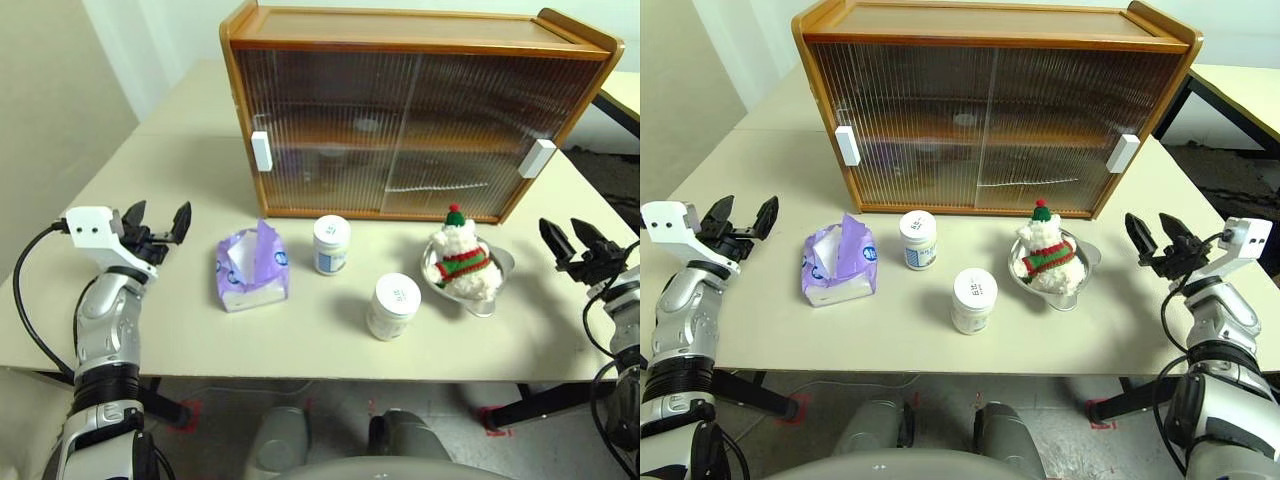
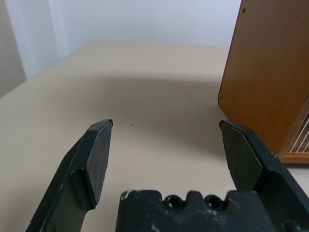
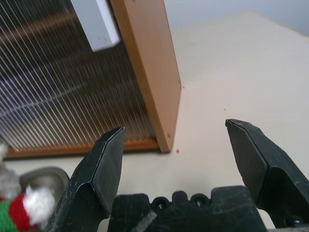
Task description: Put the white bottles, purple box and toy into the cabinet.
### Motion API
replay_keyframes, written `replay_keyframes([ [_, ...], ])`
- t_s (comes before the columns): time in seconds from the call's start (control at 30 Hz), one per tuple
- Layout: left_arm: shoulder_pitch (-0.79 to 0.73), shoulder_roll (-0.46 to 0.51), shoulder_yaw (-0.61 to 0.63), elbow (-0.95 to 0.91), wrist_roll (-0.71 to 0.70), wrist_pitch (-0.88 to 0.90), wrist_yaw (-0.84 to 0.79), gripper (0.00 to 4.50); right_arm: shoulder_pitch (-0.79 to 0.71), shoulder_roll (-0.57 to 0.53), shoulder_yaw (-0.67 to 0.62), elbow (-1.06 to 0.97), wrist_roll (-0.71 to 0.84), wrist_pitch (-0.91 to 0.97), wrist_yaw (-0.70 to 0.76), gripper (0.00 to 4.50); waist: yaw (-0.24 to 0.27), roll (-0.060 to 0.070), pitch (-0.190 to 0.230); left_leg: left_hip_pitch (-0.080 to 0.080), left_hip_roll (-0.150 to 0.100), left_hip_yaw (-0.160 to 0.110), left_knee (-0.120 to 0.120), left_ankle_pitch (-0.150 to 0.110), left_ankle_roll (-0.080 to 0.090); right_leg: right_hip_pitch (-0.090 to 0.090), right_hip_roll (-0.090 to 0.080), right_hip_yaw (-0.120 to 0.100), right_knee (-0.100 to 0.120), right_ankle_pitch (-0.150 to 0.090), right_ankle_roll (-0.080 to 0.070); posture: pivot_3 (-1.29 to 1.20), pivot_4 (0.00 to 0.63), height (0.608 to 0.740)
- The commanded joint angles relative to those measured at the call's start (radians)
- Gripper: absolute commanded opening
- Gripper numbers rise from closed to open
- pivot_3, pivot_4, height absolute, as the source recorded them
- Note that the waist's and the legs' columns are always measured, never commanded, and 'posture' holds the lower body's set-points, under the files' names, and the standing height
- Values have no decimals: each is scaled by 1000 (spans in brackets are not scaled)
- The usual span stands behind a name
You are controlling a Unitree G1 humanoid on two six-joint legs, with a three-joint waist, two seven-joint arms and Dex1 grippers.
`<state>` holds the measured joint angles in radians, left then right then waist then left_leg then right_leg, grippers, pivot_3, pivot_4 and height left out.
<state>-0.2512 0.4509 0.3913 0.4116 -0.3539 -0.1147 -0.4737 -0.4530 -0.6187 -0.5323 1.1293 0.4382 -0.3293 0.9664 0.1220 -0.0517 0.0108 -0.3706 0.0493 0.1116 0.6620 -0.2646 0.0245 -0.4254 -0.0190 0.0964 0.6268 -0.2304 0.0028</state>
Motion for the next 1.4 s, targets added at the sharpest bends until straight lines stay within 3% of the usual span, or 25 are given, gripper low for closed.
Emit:
replay_keyframes([
  [0.03, -7, 14, 0, 9, 4, 10, -2, 4500, -14, 4, 5, 10, -5, -8, -3, 4474, 2, 0, 0, 0, 0, 0, 0, 0, 0, 0, 0, 0, 0, 0, 0, 232, 0, 740],
  [0.3, -45, 16, -5, 59, 7, -9, -13, 4500, 13, -3, -3, -16, 9, -10, 21, 4474, 1, 0, 0, 0, 0, 0, 0, 0, 0, 0, 0, -1, 0, 0, 0, 199, 0, 740],
  [0.43, -50, 15, -3, 68, 6, -18, -16, 4500, 37, -5, -18, -60, 51, 36, 107, 4474, 0, 0, 0, 0, 0, 0, 0, 0, 0, 0, 0, -1, 0, 0, 0, 193, 0, 740],
  [0.7, -46, 13, -4, 4, -27, -33, -71, 4500, 98, 2, 34, -272, 116, 149, 373, 4474, -13, 0, 0, 0, 0, -2, 1, 0, 0, 1, 0, -2, 1, 0, 0, 214, 0, 740],
  [0.9, -71, 46, -35, -73, -21, -17, -127, 4500, 152, 1, 104, -527, 135, 255, 434, 4474, -14, 0, -1, 0, 0, -2, 2, 0, 0, 1, 0, -3, 3, 0, 0, 195, 2, 740],
  [1.0, -105, 56, -40, -86, -38, 21, -129, 3913, 144, 3, 108, -551, 132, 262, 406, 4500, -14, 0, -1, 0, 0, -3, 3, 0, 0, 1, 0, -4, 3, 0, 0, 186, 2, 740],
  [1.33, -208, 11, -185, -136, 2, 149, -139, 12, 142, 84, 158, -666, 136, 276, 346, 4500, -12, 0, 0, 0, -2, -3, 5, 0, 0, 1, 1, -6, 5, -1, 0, 187, 5, 740],
  [1.4, -227, 7, -219, -115, 33, 142, -143, 12, 139, 91, 170, -672, 133, 280, 339, 4500, -13, 0, 0, 0, -2, -3, 5, 0, 0, 1, 1, -6, 6, -1, -1, 186, 0, 740],
])
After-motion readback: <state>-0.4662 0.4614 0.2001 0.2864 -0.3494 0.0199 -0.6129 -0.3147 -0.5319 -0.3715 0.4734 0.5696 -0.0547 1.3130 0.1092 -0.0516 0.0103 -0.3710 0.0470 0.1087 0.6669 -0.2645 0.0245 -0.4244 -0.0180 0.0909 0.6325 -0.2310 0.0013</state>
